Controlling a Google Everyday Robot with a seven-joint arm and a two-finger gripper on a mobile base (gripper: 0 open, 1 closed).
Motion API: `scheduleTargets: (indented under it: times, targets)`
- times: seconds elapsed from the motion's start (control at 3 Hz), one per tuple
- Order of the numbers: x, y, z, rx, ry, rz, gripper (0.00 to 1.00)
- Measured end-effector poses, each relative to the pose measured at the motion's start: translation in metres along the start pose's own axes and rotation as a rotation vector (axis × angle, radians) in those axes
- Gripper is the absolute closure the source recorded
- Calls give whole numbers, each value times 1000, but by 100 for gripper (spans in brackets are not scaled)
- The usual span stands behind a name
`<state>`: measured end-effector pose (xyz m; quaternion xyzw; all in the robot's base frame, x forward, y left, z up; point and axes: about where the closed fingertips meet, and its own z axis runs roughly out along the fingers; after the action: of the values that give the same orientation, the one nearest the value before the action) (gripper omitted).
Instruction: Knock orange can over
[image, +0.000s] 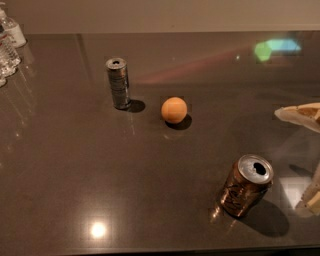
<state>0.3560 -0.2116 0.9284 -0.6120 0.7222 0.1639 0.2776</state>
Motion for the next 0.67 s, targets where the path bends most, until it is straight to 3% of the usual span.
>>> scheduleTargets:
  times: [0.67]
  targets:
    - [-3, 12, 40, -72, -157, 10, 0]
